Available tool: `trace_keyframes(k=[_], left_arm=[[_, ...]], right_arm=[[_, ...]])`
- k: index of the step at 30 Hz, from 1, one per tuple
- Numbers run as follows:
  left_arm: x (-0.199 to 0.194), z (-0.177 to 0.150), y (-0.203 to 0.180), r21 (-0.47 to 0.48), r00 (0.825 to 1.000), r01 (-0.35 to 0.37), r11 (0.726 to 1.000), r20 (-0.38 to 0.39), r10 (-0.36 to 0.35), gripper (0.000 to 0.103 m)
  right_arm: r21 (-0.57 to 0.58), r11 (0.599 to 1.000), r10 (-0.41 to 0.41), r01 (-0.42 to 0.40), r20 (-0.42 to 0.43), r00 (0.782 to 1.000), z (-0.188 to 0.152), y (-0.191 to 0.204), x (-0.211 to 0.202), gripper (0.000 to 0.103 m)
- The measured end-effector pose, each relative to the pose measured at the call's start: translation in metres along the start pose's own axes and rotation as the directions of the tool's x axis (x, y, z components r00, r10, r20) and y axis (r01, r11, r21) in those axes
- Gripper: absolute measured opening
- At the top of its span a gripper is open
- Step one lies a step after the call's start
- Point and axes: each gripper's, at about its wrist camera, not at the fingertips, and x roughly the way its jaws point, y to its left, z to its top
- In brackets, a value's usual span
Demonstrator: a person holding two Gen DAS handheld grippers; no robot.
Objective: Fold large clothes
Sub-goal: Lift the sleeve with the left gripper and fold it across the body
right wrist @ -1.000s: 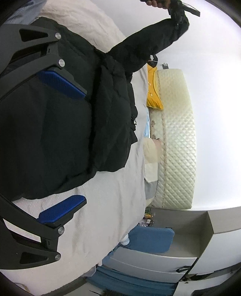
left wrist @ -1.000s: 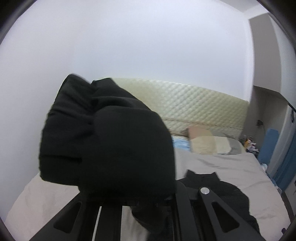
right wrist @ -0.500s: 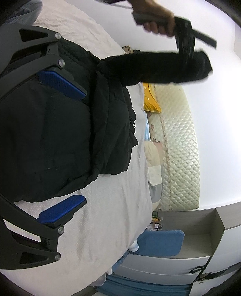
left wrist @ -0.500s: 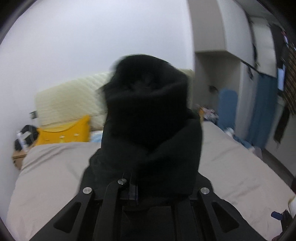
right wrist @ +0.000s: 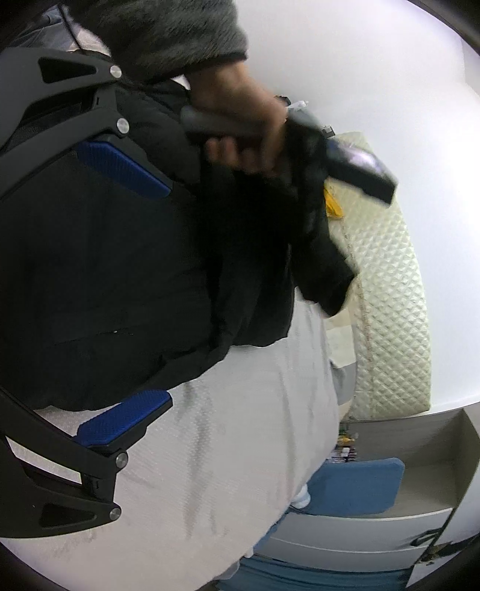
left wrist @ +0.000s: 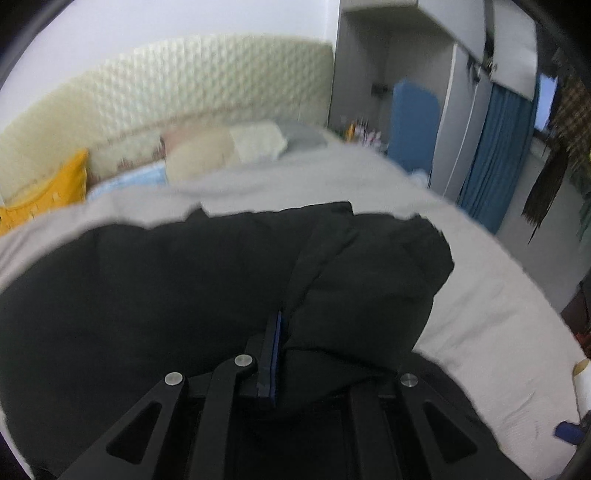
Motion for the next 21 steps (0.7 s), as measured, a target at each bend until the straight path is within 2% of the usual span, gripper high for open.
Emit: trace_keyframes(k=[4, 10, 12, 13, 14, 15, 16, 17, 18, 21], left_arm=[[0.028, -0.021, 0.007, -0.024, 0.999, 0.006, 1.000, -0.044, -0.007, 0.010], [0.004, -0.026, 0.013, 0.013, 1.000, -0.016, 1.000, 0.003, 0.016, 0.011], [-0.008, -0.031, 0.011, 0.015, 1.000, -0.029, 0.999, 0.012, 0.029, 0.014], [-0.018, -0.037, 0.010, 0.009, 0.999, -0.027, 1.000, 0.018, 0.026, 0.021], [-0.029, -0.043, 0.010, 0.004, 0.999, -0.031, 0.999, 0.027, 0.031, 0.036], [-0.041, -0.049, 0.010, -0.001, 0.998, -0.041, 0.999, 0.043, 0.041, 0.046], [-0.053, -0.053, 0.011, -0.008, 0.996, -0.054, 0.999, 0.068, 0.054, 0.068], [-0.064, -0.059, 0.012, -0.008, 0.994, -0.060, 0.998, 0.090, 0.060, 0.083], [-0.076, -0.066, 0.014, -0.004, 0.992, -0.055, 0.998, 0.110, 0.055, 0.086], [-0.109, -0.084, 0.025, 0.005, 0.990, -0.053, 0.999, 0.133, 0.052, 0.086]], right_arm=[[0.043, 0.999, 0.000, 0.001, -0.012, 1.000, 0.000, -0.011, 0.009, 0.103], [0.051, 0.999, -0.014, 0.016, -0.040, 0.999, -0.002, -0.014, 0.018, 0.103], [0.044, 0.999, -0.020, 0.022, -0.036, 0.999, -0.003, -0.012, 0.017, 0.103], [0.042, 0.999, -0.018, 0.019, -0.033, 0.999, -0.003, -0.010, 0.015, 0.103], [0.039, 0.999, -0.017, 0.018, -0.027, 0.999, -0.003, -0.008, 0.014, 0.103], [0.033, 0.999, -0.016, 0.017, -0.019, 1.000, -0.002, -0.007, 0.011, 0.103], [0.025, 1.000, -0.018, 0.018, -0.009, 1.000, -0.002, -0.004, 0.009, 0.103], [0.017, 1.000, -0.020, 0.020, -0.002, 1.000, -0.002, -0.003, 0.007, 0.103], [0.008, 1.000, -0.019, 0.019, 0.003, 1.000, -0.001, 0.000, 0.006, 0.103], [-0.012, 1.000, -0.007, 0.007, 0.008, 1.000, 0.001, 0.008, 0.001, 0.103]])
